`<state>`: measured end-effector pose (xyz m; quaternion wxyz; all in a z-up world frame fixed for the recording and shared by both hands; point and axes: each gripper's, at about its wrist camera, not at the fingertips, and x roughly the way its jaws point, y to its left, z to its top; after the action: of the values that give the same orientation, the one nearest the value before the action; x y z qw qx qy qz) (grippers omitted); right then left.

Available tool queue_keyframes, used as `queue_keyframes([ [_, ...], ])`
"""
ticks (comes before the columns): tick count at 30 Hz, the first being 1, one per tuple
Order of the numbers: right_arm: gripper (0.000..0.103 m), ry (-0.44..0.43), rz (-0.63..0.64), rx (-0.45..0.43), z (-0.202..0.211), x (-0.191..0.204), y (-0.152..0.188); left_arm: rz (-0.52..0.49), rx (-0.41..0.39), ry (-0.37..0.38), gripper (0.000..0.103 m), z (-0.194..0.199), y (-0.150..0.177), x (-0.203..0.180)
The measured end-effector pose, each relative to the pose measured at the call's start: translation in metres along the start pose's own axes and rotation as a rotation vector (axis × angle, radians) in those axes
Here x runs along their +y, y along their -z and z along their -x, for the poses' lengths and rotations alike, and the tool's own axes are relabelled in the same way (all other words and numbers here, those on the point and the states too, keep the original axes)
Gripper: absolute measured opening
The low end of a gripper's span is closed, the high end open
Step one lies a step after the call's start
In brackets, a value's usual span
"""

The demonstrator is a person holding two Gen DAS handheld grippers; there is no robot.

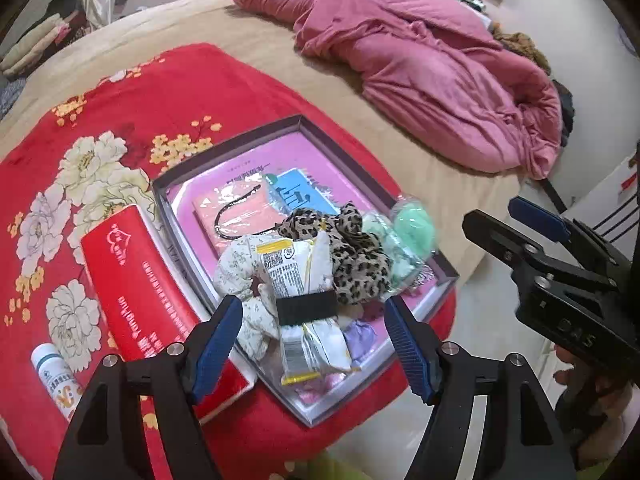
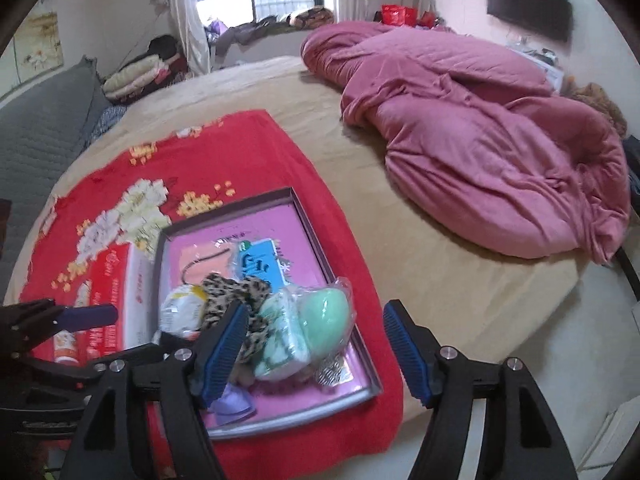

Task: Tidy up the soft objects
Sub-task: 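Open both tools to release the snack pack and sponge into the tray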

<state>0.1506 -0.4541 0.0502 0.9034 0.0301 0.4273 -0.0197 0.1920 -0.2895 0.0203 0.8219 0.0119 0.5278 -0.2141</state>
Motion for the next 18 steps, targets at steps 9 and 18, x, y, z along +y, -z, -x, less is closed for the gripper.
queue_keyframes([
  [9, 0.078, 0.066, -0.028, -0.036, 0.048, 0.027, 0.022, 0.005, -0.074, -0.017, 0.078, 0.048, 0.029, 0.014],
  [18, 0.079, 0.059, -0.061, -0.029, 0.074, 0.074, 0.056, 0.032, -0.1, -0.074, 0.078, 0.077, 0.075, 0.044],
])
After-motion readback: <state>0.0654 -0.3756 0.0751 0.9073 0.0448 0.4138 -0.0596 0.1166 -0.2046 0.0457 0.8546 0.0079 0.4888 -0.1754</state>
